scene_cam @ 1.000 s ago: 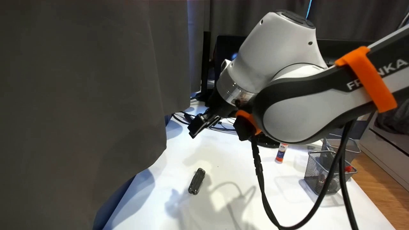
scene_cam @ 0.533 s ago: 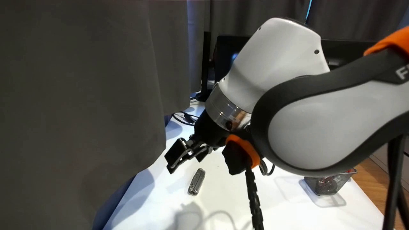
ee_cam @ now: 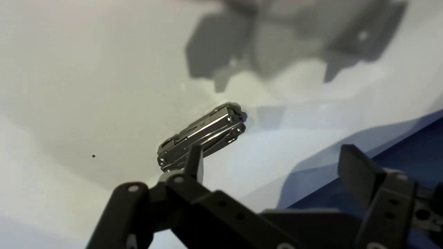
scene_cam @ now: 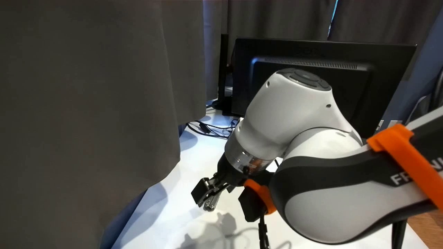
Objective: Put the remote into the basket
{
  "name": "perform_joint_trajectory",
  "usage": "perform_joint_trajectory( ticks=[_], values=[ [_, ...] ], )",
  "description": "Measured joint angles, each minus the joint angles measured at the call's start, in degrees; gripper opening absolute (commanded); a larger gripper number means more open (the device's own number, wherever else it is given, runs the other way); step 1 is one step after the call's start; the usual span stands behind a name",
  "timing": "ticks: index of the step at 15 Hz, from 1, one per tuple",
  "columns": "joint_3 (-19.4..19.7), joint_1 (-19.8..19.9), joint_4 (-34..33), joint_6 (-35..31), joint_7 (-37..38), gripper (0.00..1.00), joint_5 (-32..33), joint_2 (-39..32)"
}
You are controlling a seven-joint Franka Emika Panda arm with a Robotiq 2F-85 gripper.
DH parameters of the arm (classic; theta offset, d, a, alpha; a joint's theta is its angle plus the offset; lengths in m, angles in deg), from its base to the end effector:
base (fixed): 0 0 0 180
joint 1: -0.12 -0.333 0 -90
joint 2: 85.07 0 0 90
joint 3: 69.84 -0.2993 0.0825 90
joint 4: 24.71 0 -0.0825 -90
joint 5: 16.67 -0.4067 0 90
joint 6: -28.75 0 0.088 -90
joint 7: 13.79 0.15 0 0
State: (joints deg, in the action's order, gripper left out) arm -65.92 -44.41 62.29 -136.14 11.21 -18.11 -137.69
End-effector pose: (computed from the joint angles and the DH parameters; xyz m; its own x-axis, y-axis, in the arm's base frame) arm 0.5715 0.4983 0.0960 0.8851 0.2304 0.4043 0.3114 -0.9389 -0.1466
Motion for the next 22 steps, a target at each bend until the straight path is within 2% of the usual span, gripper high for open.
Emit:
perform_joint_trajectory(
  ticks=[3,4,6,9,13,16,22],
  values=[
    [0.0,0.2,-0.9,0.0,0.1,1.0,0.0,-0.7],
    [1.7,-0.9,-0.9,0.2,1.7,1.0,0.1,-0.9],
    [8.2,-5.3,-1.4,0.6,7.9,1.0,0.2,-1.7],
    [15.1,-10.8,-4.6,3.2,16.4,1.0,0.3,-4.7],
    [15.4,-11.6,-11.9,6.2,21.4,1.0,0.3,-9.6],
    [16.0,-11.4,-17.3,12.7,23.8,1.0,1.5,-13.5],
    [17.1,-11.6,-19.2,13.7,24.7,1.0,1.8,-15.3]
  ],
)
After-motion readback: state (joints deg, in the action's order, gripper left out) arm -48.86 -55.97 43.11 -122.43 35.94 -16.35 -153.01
